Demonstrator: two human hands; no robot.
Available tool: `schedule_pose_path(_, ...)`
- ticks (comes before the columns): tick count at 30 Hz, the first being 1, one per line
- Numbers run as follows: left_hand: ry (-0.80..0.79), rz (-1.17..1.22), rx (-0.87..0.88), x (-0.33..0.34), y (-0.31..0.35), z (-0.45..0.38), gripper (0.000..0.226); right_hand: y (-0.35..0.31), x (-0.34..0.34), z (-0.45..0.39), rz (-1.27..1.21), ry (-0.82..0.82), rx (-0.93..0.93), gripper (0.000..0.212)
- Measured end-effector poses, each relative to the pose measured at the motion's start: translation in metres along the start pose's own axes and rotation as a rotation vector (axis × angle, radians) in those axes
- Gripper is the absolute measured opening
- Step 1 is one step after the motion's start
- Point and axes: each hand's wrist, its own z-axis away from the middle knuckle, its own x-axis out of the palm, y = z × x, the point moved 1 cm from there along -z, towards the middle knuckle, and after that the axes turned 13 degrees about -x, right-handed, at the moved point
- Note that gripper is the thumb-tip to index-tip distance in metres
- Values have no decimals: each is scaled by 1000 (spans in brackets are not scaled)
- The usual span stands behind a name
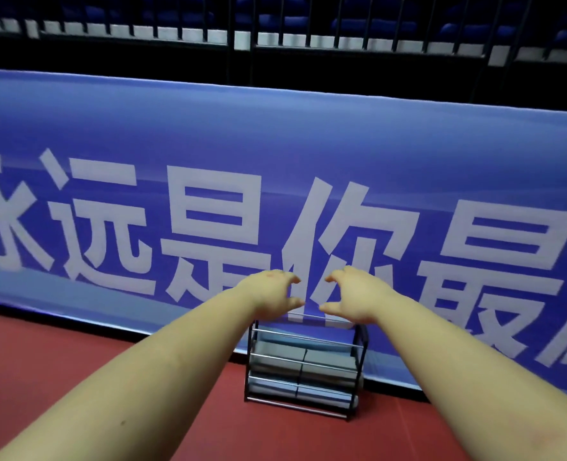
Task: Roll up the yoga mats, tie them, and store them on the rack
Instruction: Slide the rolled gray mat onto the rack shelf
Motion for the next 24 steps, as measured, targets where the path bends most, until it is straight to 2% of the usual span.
schedule_pose_path(6,-34,-84,-69,11,24,65,57,-3,24,78,-40,-46,-49,64)
schedule_pose_path(9,-20,-164,-61,29,49,101,56,2,37,122,-55,-44,-48,64)
schedule_pose_path(14,-67,-168,-49,48,79,163,56,-1,41,177,-37,-113,-15,63)
schedule_pose_path(20,-25,-120,-90,19,64,205,57,-35,14,206,-60,-16,-59,62)
schedule_pose_path(24,-37,-119,-74,11,36,246,57,-75,13,224,58,-66,-86,64)
